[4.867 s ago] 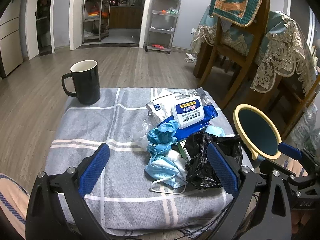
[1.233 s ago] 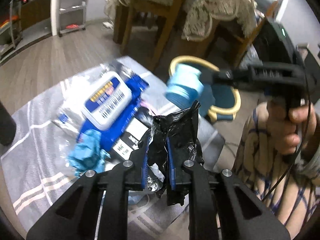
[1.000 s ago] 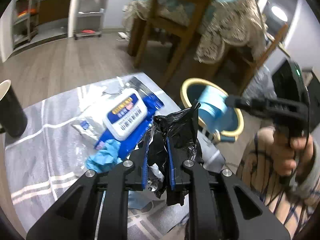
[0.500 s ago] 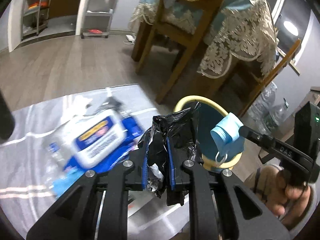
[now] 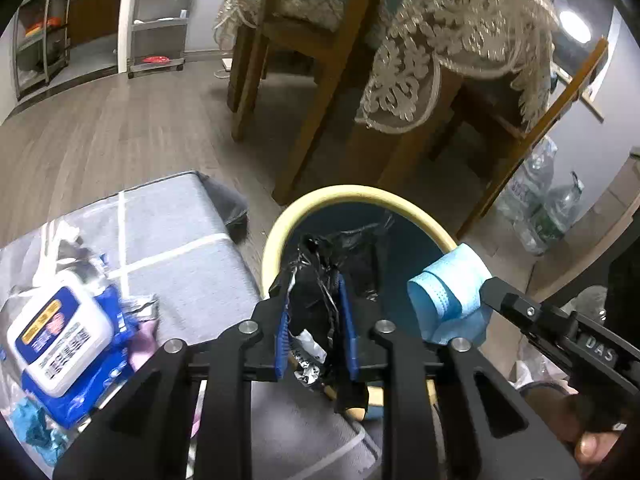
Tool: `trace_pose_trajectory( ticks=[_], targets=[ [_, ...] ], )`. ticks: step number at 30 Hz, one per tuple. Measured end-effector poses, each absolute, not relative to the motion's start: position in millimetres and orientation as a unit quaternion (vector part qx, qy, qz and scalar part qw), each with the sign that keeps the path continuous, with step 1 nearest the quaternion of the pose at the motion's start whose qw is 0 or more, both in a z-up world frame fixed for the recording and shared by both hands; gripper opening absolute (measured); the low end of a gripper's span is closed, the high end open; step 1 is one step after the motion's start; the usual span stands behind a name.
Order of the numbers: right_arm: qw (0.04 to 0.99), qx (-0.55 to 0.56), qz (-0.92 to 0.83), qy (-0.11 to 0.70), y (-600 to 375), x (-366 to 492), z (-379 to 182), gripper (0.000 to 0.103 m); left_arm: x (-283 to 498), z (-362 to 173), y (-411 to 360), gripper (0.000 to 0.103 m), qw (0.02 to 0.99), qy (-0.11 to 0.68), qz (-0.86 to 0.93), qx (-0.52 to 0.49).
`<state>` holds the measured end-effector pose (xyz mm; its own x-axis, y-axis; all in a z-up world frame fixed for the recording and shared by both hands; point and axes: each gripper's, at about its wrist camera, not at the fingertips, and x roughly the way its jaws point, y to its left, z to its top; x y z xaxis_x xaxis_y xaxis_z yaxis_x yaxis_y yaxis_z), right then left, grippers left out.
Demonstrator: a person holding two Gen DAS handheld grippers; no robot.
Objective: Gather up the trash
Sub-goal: 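Carry the bag and mask over the teal bin and open both tools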
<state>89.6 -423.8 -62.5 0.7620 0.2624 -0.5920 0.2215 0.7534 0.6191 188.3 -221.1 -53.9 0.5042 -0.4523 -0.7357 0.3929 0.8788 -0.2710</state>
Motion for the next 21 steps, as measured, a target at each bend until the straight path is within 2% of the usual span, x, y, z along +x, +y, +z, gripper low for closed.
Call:
trace_pose_trajectory(
  ticks=[7,12,14,21],
  targets=[
    [0.858,0.361,-0.002,0.365,-432.3,99.8,-77.2,0.011,187.9,-61.0,-227.7,0.054,0.864,0.437,-0.249,-0.030],
    [0.852,0.367,-0.008,0.373,-432.8,103.6,-80.6,0.025,181.3,-56.2,-210.1,0.056,0.866,0.433,-0.246,-0.034],
    [0.854,0.364,-0.009,0.372,-429.3,103.8,-79.4,0.036,176.7,-52.1,-198.4,0.062,0.870,0.428,-0.243,-0.034],
    [0.864,0.333,0.007,0.379,-408.0,103.9,-74.7,0.040,158.9,-29.6,-136.2,0.071,0.885,0.408,-0.221,-0.026]
  ],
)
